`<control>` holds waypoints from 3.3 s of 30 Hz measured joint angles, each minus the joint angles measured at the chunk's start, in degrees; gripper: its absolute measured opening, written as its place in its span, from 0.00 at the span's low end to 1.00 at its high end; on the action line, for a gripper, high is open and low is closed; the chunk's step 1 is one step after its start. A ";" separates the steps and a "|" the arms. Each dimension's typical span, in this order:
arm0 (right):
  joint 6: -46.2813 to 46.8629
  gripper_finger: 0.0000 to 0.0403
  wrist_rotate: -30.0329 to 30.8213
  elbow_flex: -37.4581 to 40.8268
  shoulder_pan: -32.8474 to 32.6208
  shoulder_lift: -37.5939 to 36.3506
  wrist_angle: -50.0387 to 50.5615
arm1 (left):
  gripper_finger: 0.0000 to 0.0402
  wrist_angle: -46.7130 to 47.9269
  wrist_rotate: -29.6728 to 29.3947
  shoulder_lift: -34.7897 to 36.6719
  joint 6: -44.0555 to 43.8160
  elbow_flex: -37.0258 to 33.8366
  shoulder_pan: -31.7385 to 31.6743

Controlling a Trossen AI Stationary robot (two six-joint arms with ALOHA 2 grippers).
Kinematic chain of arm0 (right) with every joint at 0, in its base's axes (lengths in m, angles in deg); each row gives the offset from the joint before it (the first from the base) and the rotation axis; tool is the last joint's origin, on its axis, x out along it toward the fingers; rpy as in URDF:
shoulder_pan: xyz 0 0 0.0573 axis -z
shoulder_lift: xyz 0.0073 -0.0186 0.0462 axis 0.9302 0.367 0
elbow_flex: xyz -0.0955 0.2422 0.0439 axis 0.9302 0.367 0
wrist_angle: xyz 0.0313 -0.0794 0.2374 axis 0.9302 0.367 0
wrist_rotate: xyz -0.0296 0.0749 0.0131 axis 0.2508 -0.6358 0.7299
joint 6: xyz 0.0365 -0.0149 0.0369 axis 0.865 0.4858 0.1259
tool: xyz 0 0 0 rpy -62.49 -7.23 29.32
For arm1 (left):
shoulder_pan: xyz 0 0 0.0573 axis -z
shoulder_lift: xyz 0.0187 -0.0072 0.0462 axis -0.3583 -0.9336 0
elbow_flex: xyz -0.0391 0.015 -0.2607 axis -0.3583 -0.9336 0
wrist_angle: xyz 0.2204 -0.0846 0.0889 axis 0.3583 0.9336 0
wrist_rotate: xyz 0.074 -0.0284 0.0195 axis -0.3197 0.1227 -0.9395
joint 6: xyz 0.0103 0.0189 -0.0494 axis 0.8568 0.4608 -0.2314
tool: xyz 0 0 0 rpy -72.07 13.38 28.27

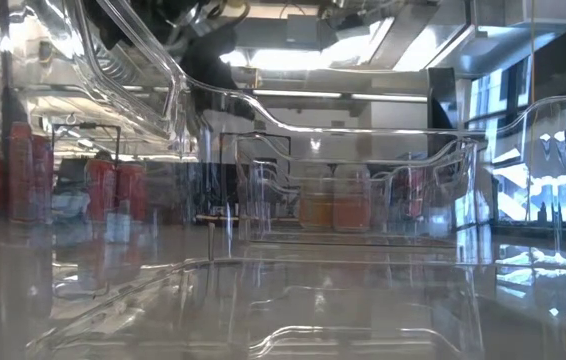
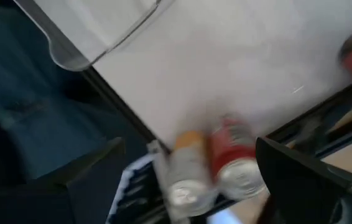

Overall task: Sort soda cans
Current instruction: Put the yellow white soda can into the top transparent bin

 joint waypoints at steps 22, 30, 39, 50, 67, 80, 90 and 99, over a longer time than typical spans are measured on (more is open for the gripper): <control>24.85 0.89 -11.73 1.03 -9.04 7.72 -4.63 | 0.01 -2.69 0.01 0.00 1.68 0.00 1.15; 30.24 0.89 -9.86 1.03 -12.66 7.76 -2.94 | 0.01 -2.54 0.02 0.00 0.61 0.00 1.17; 29.91 0.89 -8.64 3.48 -13.18 7.74 -4.79 | 0.01 -2.56 0.01 0.00 0.61 0.00 1.17; 26.85 0.89 -15.98 13.34 -13.17 7.78 -14.29 | 0.01 -2.54 0.00 0.00 0.60 0.00 1.17; 27.06 0.89 -14.90 20.61 -13.14 7.56 -24.93 | 0.01 -2.55 0.00 0.00 0.59 0.00 1.30; 25.64 0.77 -14.67 23.37 -12.71 7.62 -26.27 | 0.01 -2.54 0.01 0.00 0.59 0.00 1.57; 25.65 0.68 -15.83 22.91 -12.71 7.66 -26.14 | 0.01 -2.54 0.01 0.00 0.56 0.00 1.57; 22.49 0.69 -11.27 16.59 -10.35 7.94 -22.65 | 0.01 -2.53 0.02 0.00 0.17 0.00 1.57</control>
